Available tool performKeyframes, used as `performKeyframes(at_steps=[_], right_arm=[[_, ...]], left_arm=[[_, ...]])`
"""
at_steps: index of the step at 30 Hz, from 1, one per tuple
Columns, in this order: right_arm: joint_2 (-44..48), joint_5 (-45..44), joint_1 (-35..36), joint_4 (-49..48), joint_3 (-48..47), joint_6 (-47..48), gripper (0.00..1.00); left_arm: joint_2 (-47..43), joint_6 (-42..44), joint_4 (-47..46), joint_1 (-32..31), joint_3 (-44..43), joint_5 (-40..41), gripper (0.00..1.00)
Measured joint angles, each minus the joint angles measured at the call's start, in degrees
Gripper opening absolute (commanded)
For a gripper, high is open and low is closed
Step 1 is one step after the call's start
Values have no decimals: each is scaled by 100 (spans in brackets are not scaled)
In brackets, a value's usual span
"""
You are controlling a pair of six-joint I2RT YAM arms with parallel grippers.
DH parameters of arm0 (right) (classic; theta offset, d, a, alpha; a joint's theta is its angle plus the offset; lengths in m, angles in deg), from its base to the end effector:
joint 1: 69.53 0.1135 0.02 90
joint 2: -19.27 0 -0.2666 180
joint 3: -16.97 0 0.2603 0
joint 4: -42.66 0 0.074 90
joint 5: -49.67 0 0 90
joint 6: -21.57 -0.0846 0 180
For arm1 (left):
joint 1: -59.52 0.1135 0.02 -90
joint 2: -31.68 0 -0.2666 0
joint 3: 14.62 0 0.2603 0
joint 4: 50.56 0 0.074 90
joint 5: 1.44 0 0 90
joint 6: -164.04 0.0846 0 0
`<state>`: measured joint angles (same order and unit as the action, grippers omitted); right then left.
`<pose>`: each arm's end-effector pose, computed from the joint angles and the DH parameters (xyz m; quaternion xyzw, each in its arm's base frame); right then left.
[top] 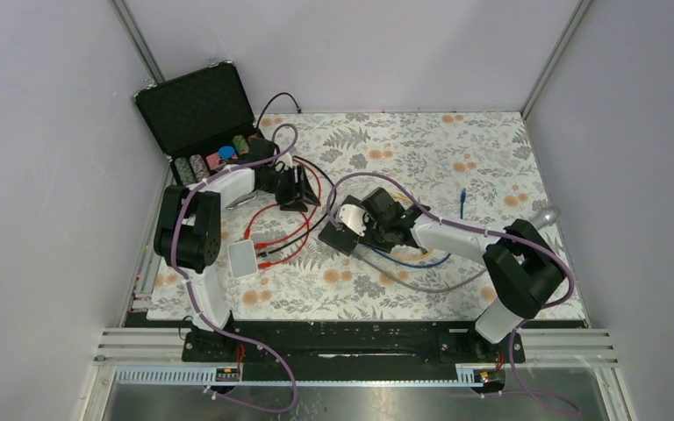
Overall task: Insert the plug into the switch port
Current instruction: Insert the connector into the switch port, then adjust the connector at the switch port.
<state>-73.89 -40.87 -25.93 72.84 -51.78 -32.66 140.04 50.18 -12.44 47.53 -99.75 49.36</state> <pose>0.2639 0.2502 0.1429 -0.6072 0.7340 0.0163 0.3037 0.3900 -0.1375 0.1414 -0.0118 0.9165 -0.3810 0.1217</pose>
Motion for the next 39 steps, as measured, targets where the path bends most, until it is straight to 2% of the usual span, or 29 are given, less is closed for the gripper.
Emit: performKeyframes(at_steps=[6,12,15,18,23,31,39], right_arm=[[-413,-225,216,-90,-50,81,40],[-669,-546,264,-142,-170,131,33],[-822,-719,271,-157,-284,160,21],[-879,-811,275,-181,-304,243,0],[-894,-656,227,-39,-409,372,0],[-890,752,-562,811,-1154,184,0],[-1054,918,-643,1161,-1593,-496,0]], left_arm=[[0,-66,-70,4,22,4,53],[0,-92,-92,33,22,4,53],[0,-129,-107,39,35,4,53],[0,-175,-186,39,118,0,53],[0,-278,-284,39,308,-4,53],[0,-435,-525,39,431,-26,52],[2,-654,-780,-11,474,-155,52]])
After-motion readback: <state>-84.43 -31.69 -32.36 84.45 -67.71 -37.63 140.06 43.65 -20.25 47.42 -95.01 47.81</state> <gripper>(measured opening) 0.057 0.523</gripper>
